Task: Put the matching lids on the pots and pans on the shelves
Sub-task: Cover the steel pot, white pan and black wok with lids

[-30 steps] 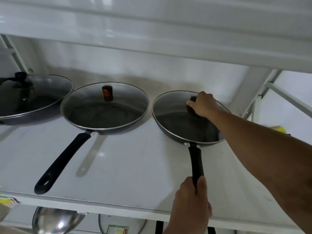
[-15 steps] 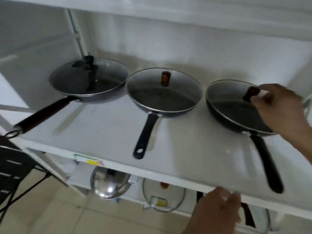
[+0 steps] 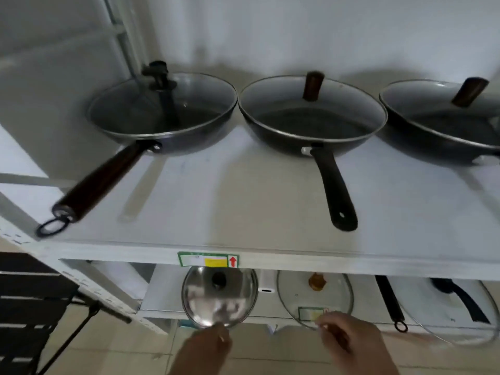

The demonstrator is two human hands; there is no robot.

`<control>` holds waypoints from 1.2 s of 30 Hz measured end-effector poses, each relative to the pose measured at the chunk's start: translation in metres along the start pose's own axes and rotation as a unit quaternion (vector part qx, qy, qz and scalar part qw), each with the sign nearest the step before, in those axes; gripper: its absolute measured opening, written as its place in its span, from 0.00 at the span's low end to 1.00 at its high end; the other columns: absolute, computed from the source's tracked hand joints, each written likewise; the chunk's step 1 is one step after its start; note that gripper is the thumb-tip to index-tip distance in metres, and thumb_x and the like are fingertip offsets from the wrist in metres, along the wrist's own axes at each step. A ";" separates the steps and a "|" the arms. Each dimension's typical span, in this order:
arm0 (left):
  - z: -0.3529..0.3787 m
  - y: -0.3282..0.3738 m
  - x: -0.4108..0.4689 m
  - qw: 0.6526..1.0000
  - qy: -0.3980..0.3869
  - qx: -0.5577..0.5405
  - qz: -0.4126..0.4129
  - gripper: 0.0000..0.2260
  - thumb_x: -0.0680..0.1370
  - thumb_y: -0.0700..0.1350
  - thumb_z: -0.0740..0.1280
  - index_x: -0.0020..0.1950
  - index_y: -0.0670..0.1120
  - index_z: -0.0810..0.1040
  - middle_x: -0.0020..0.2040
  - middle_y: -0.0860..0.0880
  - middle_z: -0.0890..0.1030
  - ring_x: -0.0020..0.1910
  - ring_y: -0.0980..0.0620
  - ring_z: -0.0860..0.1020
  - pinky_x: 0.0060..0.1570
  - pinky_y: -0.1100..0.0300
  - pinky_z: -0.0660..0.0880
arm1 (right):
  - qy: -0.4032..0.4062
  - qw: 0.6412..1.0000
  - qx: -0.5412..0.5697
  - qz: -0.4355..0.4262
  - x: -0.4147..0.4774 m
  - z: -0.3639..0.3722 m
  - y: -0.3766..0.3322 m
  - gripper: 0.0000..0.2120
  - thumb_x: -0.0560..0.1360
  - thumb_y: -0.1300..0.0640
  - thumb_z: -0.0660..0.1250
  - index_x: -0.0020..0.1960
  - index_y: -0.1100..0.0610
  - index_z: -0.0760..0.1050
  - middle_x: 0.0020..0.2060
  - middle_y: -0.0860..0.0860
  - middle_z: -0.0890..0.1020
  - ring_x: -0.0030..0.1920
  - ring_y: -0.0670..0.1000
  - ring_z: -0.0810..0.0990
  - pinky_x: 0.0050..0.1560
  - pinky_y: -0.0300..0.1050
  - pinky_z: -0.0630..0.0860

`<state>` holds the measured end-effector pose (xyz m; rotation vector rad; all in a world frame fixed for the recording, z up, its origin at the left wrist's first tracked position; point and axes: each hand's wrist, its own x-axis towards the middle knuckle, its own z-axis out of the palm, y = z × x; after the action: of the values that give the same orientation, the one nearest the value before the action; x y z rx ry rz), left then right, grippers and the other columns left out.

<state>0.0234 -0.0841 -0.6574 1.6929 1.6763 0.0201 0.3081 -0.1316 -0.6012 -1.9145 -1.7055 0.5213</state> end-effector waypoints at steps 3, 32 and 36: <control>-0.003 -0.020 0.047 0.988 0.146 0.049 0.029 0.13 0.79 0.53 0.61 0.60 0.54 0.78 0.60 0.52 0.80 0.59 0.51 0.80 0.55 0.58 0.75 | 0.005 0.998 -0.059 0.013 0.042 0.055 0.058 0.11 0.68 0.61 0.75 0.39 0.45 0.81 0.28 0.36 0.81 0.28 0.38 0.79 0.34 0.26 0.71; -0.029 -0.097 0.110 0.938 0.254 0.154 0.177 0.09 0.77 0.57 0.64 0.50 0.56 0.81 0.45 0.58 0.83 0.45 0.57 0.81 0.50 0.55 0.77 | 0.164 0.983 0.072 0.043 0.090 0.087 0.130 0.17 0.55 0.45 0.82 0.38 0.52 0.83 0.28 0.46 0.85 0.31 0.51 0.82 0.26 0.45 0.78; -0.097 -0.094 0.115 0.920 0.319 0.147 0.174 0.09 0.77 0.55 0.65 0.49 0.55 0.84 0.45 0.55 0.84 0.44 0.52 0.82 0.49 0.52 0.78 | 0.179 0.979 0.096 -0.025 0.124 0.067 0.070 0.11 0.57 0.45 0.80 0.38 0.44 0.85 0.28 0.48 0.85 0.33 0.51 0.81 0.34 0.42 0.77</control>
<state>-0.0885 0.0501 -0.6883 2.3767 1.8615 0.5728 0.3395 -0.0051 -0.6899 -1.7029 -1.4127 0.2878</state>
